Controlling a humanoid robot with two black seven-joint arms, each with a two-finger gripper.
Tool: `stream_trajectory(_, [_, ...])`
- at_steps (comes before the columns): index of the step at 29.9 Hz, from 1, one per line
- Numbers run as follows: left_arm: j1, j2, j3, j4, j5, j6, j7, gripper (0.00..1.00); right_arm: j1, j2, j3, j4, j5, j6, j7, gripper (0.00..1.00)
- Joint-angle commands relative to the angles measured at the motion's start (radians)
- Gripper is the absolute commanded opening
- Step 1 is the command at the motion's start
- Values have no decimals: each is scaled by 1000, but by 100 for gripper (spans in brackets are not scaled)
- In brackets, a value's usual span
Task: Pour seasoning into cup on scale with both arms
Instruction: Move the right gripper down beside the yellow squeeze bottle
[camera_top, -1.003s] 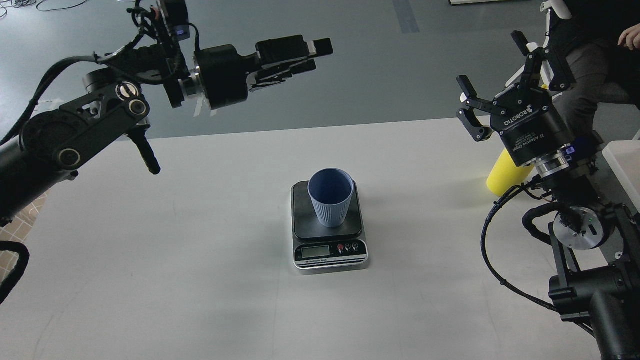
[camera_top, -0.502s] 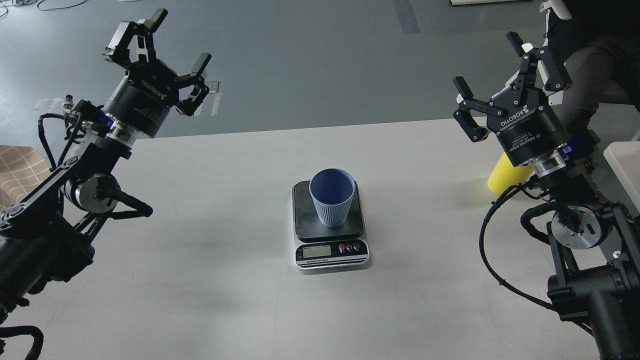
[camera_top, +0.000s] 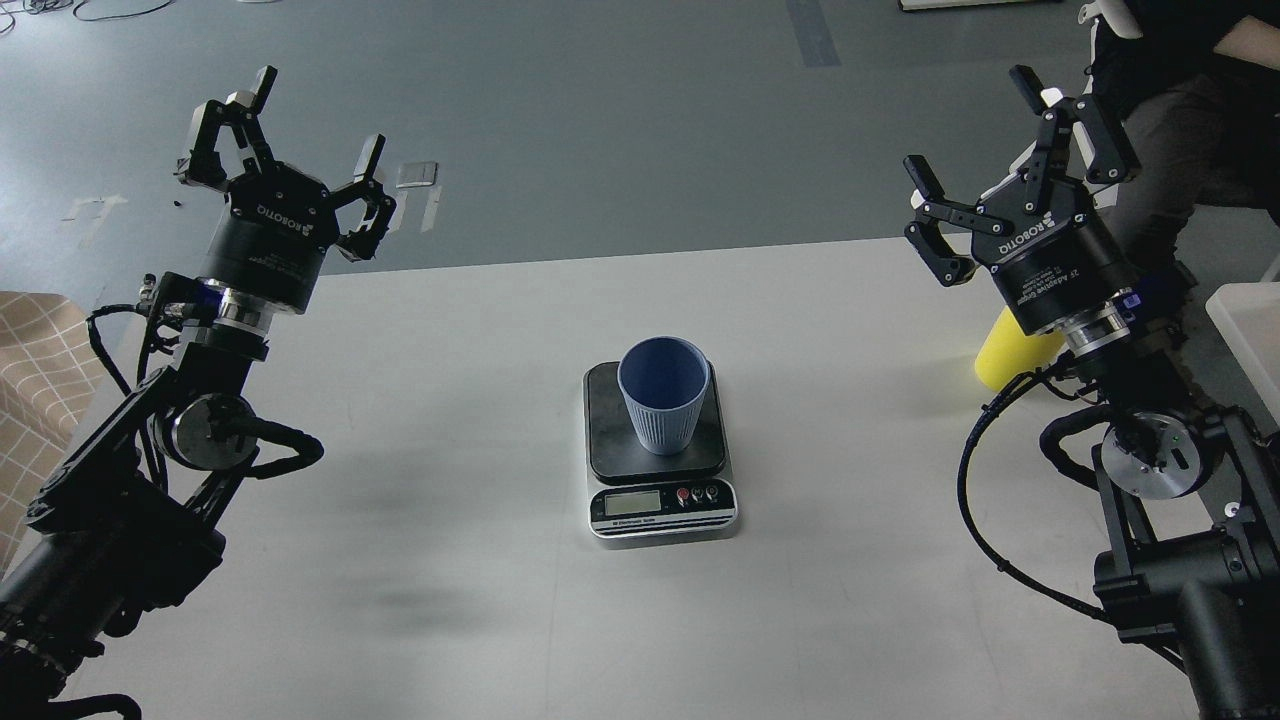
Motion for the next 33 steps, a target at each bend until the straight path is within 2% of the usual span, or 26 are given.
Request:
stream_trajectory(1, [0,0,-1,0,1,0,0,98,-6,0,1,11,3,0,-2,100])
stream_trajectory(6, [2,6,1,0,0,0,0,98,-27,0,-5,85,97,0,-25,100])
stream_trajectory(7, [2,11,-1,0,0,0,0,98,-47,0,-3,114,150,0,-57,100])
stream_trajectory(8, [2,11,-1,0,0,0,0,98,-47,0,-3,114,151,0,-57,100])
stream_trajectory(10, [2,16,-1,0,1,0,0,98,-90,0,-3,172,248,0,-129,100])
stream_trajectory(13, [2,16,-1,0,1,0,0,98,-167,0,-2,226,379,0,-164,100])
stream_trajectory(21, [2,16,1,2,1,0,0,98,-374,-41,17,324,566,0,-175,100])
stream_trajectory(33, [2,19,9,2,1,0,0,98,-607,-57,116,320,838,0,-173,100])
